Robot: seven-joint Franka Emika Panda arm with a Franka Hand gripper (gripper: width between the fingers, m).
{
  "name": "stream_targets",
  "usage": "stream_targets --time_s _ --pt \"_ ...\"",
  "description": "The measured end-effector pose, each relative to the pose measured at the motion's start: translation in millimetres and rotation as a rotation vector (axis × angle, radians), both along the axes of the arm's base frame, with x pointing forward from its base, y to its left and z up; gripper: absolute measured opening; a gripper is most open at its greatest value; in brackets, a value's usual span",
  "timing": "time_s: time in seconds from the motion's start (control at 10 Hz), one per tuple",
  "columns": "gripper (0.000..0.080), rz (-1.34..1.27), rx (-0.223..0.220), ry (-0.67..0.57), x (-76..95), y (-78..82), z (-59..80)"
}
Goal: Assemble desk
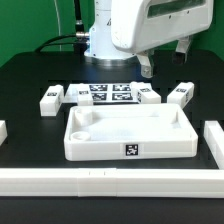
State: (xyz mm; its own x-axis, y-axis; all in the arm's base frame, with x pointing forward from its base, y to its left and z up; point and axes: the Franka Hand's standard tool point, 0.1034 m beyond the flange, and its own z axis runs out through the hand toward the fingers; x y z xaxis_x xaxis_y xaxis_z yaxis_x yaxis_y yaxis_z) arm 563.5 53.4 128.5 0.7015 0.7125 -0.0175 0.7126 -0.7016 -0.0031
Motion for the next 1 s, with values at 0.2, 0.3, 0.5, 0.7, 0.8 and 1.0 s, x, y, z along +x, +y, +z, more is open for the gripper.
stream_targets --time_s 0.2,0.3,0.5,0.7,0.8,1.0 --pt "0.0649 0.0 0.0 0.0 0.0 0.0 0.0" --pt "0.0649 0.0 0.0 0.0 0.0 0.0 -0.1" --pt "0.0649 0.001 0.0 0.001 -0.3 0.0 -1.1" --pt "0.0649 0.145 0.004 -0.013 -9.1 -7.1 -8.7" --pt "0.0649 0.239 0.005 -0.006 -20.9 -13.0 -15.4" --pt "0.0649 0.443 0.0 0.024 -35.1 -15.8 -27.7"
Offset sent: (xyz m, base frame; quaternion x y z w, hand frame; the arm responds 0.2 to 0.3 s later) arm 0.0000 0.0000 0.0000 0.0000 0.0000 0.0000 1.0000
